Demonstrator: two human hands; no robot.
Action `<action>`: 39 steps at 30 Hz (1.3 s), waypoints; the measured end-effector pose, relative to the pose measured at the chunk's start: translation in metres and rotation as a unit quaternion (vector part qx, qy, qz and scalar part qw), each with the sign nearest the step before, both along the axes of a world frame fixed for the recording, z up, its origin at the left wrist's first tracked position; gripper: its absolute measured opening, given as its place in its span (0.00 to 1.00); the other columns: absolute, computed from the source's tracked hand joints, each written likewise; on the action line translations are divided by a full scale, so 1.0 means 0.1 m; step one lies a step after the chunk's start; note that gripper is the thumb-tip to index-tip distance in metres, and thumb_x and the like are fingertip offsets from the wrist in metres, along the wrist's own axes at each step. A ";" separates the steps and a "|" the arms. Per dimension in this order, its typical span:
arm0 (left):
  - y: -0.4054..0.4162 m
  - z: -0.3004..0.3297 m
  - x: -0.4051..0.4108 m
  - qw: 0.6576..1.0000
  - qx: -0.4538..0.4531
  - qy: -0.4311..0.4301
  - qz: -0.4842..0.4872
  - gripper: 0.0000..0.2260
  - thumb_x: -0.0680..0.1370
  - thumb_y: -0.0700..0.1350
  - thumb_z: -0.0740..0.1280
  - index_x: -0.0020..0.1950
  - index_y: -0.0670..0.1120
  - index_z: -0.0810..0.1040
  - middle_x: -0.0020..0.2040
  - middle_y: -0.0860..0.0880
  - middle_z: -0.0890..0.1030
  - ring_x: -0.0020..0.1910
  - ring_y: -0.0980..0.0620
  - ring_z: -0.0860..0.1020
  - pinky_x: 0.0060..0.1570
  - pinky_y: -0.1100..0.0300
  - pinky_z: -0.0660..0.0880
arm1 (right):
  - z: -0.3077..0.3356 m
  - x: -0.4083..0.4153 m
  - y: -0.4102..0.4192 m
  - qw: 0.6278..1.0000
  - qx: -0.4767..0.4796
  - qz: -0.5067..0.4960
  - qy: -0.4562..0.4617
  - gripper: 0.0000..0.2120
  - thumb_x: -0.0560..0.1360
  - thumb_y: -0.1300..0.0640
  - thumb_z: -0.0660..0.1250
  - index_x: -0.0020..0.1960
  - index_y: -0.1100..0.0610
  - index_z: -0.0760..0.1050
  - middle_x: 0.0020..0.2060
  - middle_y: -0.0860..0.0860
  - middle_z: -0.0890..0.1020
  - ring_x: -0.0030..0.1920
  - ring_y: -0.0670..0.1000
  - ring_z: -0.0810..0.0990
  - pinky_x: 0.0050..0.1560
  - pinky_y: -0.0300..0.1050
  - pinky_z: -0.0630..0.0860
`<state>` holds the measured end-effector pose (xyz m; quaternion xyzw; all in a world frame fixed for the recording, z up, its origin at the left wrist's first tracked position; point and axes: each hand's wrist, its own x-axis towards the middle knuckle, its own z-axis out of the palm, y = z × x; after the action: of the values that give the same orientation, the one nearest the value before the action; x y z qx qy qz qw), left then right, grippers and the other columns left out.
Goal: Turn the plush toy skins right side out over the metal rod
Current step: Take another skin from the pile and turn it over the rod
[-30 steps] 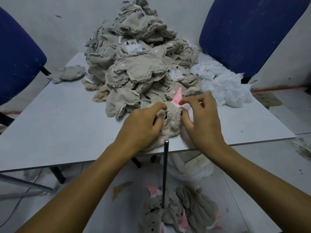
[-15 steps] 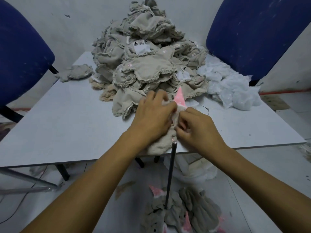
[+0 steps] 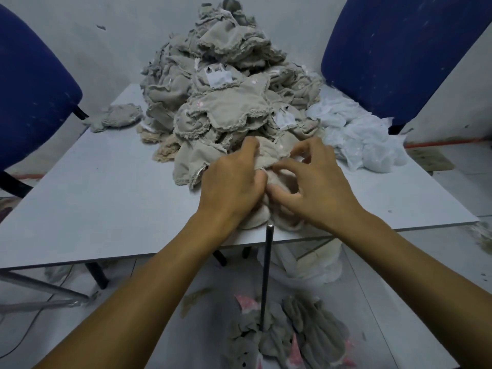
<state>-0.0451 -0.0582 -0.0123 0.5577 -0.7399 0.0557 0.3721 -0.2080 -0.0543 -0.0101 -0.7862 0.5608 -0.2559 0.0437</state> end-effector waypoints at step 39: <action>0.92 -0.09 0.27 0.953 -0.165 -0.093 -0.237 0.07 0.72 0.41 0.66 0.35 0.39 0.78 0.33 0.42 0.72 0.32 0.46 0.66 0.30 0.49 0.66 | -0.09 -0.03 0.84 0.924 -0.310 0.220 -0.050 0.05 0.78 0.62 0.70 0.53 0.57 0.81 0.41 0.52 0.83 0.44 0.58 0.79 0.64 0.68 0.69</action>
<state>-0.0177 0.0341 -0.0214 0.2893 -0.8628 0.1386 0.3908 -0.2113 0.0296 -0.0194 -0.8501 0.2639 -0.4399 -0.1189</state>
